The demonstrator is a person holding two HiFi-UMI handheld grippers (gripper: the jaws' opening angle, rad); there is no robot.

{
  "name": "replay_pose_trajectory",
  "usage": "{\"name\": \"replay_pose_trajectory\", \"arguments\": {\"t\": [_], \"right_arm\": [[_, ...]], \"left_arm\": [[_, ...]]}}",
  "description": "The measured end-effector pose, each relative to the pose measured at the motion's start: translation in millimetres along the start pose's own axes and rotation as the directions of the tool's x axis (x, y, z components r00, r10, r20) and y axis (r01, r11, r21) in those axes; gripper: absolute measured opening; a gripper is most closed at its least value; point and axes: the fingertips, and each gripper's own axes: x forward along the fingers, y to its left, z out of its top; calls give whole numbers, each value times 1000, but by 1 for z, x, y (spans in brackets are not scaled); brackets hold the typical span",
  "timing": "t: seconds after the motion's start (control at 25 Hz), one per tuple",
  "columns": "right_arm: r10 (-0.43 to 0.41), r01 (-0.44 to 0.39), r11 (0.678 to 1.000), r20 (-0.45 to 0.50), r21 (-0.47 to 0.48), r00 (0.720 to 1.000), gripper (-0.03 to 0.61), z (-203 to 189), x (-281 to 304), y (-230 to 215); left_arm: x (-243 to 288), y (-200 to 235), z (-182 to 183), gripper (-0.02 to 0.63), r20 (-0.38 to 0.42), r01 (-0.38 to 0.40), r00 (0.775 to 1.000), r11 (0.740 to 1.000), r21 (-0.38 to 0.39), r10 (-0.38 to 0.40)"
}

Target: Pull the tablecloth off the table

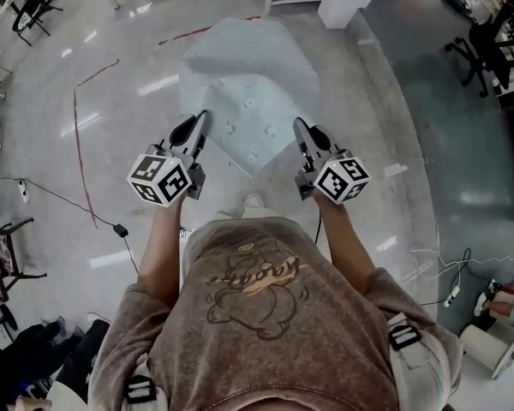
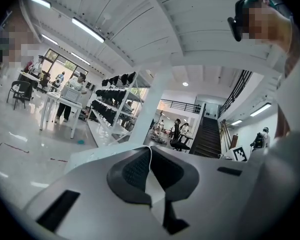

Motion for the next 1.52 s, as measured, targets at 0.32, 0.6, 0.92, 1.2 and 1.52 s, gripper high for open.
{"name": "replay_pose_trajectory", "arguments": {"t": [0.32, 0.6, 0.92, 1.2, 1.52], "right_arm": [[-31, 31, 1000, 13, -2, 999, 8, -13, -15, 32], [-62, 62, 998, 25, 4, 998, 8, -35, -28, 67], [-82, 82, 997, 38, -9, 996, 8, -47, -50, 94], [-50, 51, 999, 18, -19, 999, 8, -47, -62, 96], [30, -30, 999, -3, -33, 1000, 8, -47, -64, 97]], "left_arm": [[-33, -4, -2, 20, -11, 29, 1000, 1000, -4, -29], [-70, -4, -6, 20, -19, 69, 997, 998, 9, -69], [-98, -18, -11, 20, -20, 97, 995, 995, 28, -97], [-103, -33, -12, 20, -18, 73, 997, 997, 21, -73], [-108, -41, -8, 20, 13, 25, 1000, 999, 32, -26]]}}
